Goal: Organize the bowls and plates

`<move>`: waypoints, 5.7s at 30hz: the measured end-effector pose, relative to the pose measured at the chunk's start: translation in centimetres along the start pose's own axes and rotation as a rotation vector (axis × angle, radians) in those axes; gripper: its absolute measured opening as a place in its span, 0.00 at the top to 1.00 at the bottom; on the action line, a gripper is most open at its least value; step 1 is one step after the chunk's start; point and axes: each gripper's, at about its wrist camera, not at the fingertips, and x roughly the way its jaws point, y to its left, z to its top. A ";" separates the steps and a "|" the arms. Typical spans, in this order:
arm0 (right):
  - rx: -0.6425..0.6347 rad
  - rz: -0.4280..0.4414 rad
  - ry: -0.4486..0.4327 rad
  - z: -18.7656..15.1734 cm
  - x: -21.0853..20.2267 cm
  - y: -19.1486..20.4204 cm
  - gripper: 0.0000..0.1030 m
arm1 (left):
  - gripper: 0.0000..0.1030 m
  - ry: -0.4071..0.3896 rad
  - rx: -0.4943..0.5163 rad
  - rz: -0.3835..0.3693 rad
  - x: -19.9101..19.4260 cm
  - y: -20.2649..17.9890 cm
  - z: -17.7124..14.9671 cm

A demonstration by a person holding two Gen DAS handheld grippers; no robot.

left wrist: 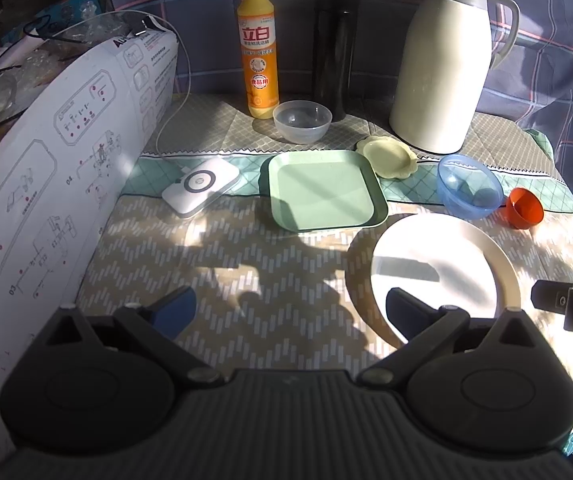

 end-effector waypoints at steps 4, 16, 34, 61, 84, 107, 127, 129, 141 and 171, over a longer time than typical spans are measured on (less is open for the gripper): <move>0.003 0.002 -0.001 0.0 0.0 -0.1 0.00 | 0.00 0.000 0.001 0.001 0.0 0.0 -0.1; 0.004 0.002 -0.002 -0.1 0.1 -0.1 0.00 | 0.00 0.002 0.004 0.002 0.0 0.1 -0.3; 0.003 0.004 0.003 -0.2 0.0 0.0 0.00 | 0.00 0.008 0.015 0.007 0.1 -0.2 -0.3; -0.006 0.060 -0.020 0.0 0.1 -0.1 0.00 | 0.00 0.017 0.031 0.004 0.6 -0.8 -0.2; -0.061 0.122 -0.025 1.7 6.8 -2.3 0.00 | 0.00 0.034 0.022 -0.029 5.7 -1.2 0.1; -0.010 0.182 0.034 0.9 14.5 -5.8 0.82 | 0.71 0.079 0.220 -0.151 12.3 -7.9 -0.5; -0.092 0.215 -0.007 1.4 10.6 -1.6 0.81 | 0.66 0.040 0.146 -0.069 8.2 -5.0 0.3; -0.115 0.231 -0.010 1.5 10.0 -0.6 0.81 | 0.66 0.035 0.124 -0.056 7.4 -3.9 0.3; -0.326 0.368 0.006 0.5 7.2 9.3 0.81 | 0.66 0.033 -0.105 0.085 3.2 6.8 -2.3; -0.501 0.347 0.149 -3.8 10.0 18.1 0.80 | 0.66 0.152 -0.193 0.100 5.1 13.1 -8.2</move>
